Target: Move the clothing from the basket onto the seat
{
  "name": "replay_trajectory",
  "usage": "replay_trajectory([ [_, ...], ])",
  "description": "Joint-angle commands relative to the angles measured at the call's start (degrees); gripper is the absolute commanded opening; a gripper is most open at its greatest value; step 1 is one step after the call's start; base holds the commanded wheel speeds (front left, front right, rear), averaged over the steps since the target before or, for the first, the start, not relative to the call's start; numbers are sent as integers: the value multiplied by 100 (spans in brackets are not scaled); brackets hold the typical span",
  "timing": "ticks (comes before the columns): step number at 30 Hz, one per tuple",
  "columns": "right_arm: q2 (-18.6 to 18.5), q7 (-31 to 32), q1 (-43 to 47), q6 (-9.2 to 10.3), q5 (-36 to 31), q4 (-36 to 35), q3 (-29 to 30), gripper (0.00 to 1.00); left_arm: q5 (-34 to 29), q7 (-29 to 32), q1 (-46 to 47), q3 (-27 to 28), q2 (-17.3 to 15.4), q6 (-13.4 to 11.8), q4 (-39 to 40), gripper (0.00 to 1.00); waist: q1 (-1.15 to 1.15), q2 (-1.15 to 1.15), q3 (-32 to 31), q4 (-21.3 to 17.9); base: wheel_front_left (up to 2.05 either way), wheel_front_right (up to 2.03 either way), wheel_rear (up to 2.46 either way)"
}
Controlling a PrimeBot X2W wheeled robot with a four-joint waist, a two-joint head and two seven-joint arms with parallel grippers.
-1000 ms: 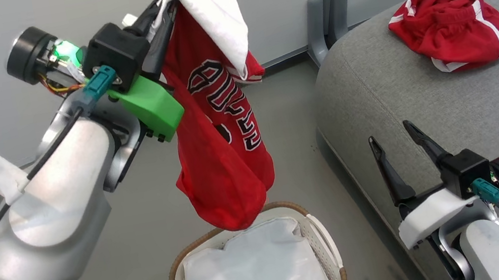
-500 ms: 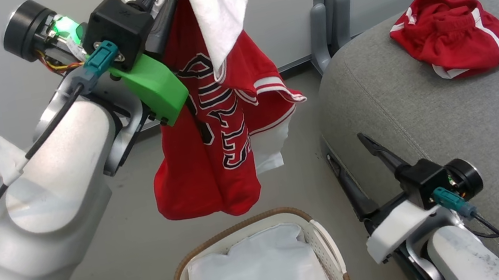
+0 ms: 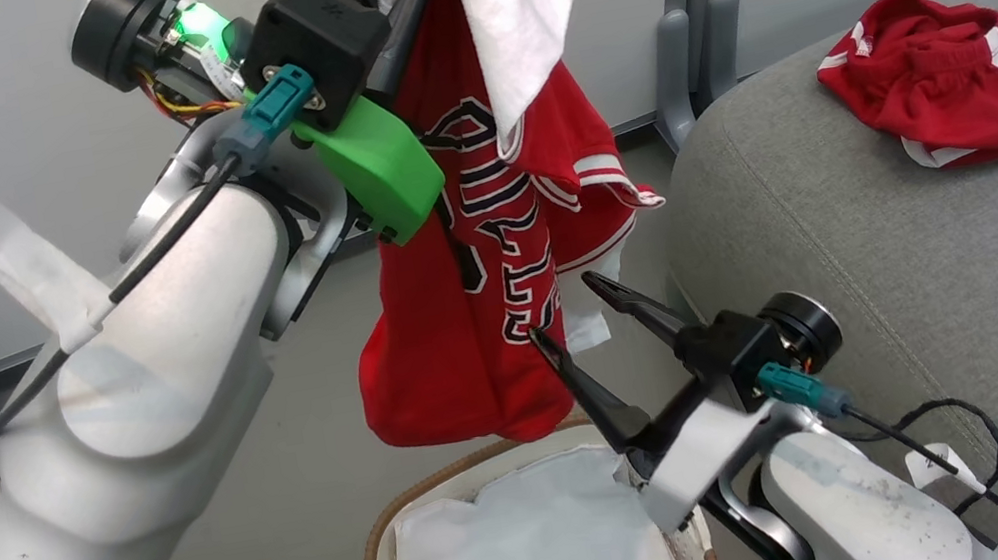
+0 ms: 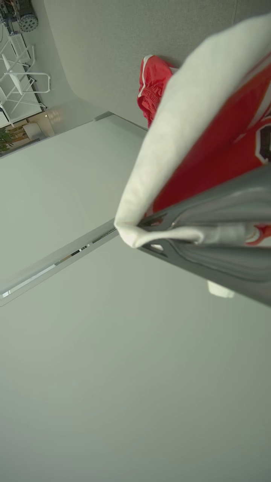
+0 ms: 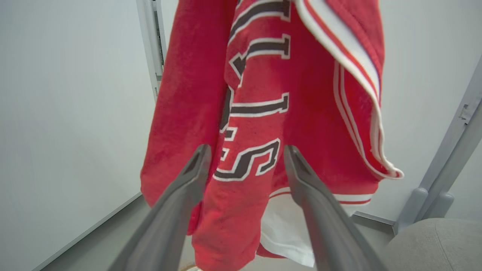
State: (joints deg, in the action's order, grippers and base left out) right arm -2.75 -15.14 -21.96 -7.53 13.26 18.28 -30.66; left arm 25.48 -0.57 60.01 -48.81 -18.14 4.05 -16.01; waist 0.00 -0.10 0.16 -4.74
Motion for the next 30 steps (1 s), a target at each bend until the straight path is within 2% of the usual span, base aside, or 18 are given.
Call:
replay_trajectory([
  [1, -25, -2, -118, 8, 88, 6, -39, 100, -4, 20, 118, -24, 49, 0, 53, 0, 0, 10, 5, 25, 0, 0, 0],
  [9, -19, -2, -598, 8, -177, 335, 226, 100, 31, 68, 193, -181, 244, 39, 401, 0, 0, 10, 32, 166, 0, 0, 0],
  [16, -22, -2, -995, 8, -118, 855, 140, 100, 109, 143, 215, -284, 444, 20, 705, 0, 0, 10, 54, 323, 0, 0, 0],
  [19, -19, -1, -1155, 8, -46, 1003, 53, 14, 149, 147, 183, -270, 444, -14, 730, 0, 0, 10, 72, 368, 0, 0, 0],
  [20, -22, -1, -1183, 8, -18, 1022, 13, 0, 168, 147, 160, -259, 425, -22, 716, 0, 0, 10, 77, 375, 0, 0, 0],
  [30, -25, -1, -1081, 8, 79, 780, -41, 0, 429, 28, -183, -23, 152, -183, 207, 0, 0, 10, 212, 294, 0, 0, 0],
])
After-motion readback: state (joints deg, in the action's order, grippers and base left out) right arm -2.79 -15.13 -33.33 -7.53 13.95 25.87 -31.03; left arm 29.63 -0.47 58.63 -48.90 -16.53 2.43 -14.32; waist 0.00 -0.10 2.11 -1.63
